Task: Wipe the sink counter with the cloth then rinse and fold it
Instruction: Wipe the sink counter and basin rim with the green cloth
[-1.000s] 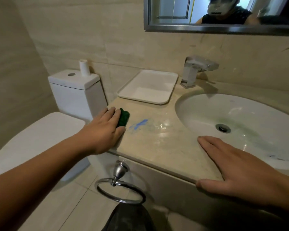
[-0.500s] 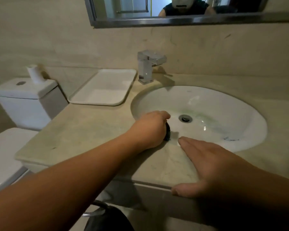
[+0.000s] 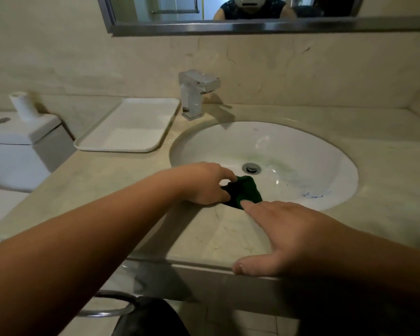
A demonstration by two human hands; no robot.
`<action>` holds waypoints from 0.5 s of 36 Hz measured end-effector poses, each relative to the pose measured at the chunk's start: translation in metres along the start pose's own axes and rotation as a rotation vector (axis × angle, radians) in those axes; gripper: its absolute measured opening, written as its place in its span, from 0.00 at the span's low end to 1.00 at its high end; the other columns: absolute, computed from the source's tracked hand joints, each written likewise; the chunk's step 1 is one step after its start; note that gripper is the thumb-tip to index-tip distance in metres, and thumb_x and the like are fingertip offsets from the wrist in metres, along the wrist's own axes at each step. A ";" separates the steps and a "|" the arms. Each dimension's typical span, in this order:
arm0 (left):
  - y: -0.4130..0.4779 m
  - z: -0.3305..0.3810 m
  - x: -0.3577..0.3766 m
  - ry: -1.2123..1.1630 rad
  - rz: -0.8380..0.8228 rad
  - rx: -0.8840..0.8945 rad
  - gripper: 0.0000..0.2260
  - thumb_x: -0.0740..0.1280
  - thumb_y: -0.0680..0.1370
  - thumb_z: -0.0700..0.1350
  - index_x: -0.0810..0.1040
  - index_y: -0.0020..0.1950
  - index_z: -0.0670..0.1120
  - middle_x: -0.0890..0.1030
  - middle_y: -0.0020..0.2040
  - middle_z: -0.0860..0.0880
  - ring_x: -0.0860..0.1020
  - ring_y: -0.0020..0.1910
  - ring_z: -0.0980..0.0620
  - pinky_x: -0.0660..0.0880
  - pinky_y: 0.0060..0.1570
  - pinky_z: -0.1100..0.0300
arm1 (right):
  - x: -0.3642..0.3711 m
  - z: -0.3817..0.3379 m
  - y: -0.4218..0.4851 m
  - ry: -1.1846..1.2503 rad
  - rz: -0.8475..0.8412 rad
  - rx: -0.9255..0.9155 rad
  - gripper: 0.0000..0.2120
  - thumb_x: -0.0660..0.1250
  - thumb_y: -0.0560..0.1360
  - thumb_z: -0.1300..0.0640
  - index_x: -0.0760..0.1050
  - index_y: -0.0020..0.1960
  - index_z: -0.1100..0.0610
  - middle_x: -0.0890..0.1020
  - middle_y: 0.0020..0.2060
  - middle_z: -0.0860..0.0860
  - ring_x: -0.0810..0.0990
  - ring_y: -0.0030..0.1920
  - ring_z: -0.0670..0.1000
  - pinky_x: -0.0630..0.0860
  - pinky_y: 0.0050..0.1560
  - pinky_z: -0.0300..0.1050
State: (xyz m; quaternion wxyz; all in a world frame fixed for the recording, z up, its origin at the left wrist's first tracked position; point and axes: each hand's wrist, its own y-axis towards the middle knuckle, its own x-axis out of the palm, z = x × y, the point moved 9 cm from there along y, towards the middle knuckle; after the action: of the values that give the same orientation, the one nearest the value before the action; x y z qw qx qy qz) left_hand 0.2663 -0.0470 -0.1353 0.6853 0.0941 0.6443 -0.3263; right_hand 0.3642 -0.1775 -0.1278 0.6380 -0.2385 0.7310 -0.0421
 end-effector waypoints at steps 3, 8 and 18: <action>0.026 0.021 0.007 0.067 -0.095 0.090 0.34 0.70 0.80 0.56 0.60 0.84 0.58 0.65 0.82 0.49 0.67 0.77 0.43 0.65 0.77 0.43 | -0.002 0.009 -0.006 0.089 -0.001 0.019 0.51 0.60 0.67 0.17 0.53 0.82 0.41 0.68 0.77 0.42 0.70 0.70 0.47 0.69 0.70 0.48; 0.067 0.036 0.044 0.144 -0.355 0.100 0.33 0.69 0.82 0.56 0.58 0.85 0.58 0.67 0.81 0.46 0.67 0.78 0.41 0.61 0.74 0.43 | -0.002 0.008 -0.010 -0.058 0.089 -0.054 0.49 0.56 0.71 0.19 0.54 0.82 0.47 0.71 0.74 0.46 0.71 0.68 0.50 0.68 0.71 0.47; 0.092 0.033 0.030 0.145 -0.209 0.089 0.14 0.70 0.80 0.46 0.76 0.66 0.49 0.79 0.55 0.48 0.76 0.50 0.47 0.69 0.42 0.57 | 0.002 0.015 0.000 -0.048 0.084 -0.078 0.49 0.53 0.69 0.17 0.58 0.78 0.48 0.73 0.70 0.46 0.73 0.65 0.51 0.70 0.69 0.52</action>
State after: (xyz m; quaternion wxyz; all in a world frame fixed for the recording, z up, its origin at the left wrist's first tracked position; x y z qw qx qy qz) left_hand 0.3446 -0.0044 -0.1849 0.5944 0.0801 0.6831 -0.4167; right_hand 0.3787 -0.1744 -0.1330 0.6465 -0.2333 0.7261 0.0191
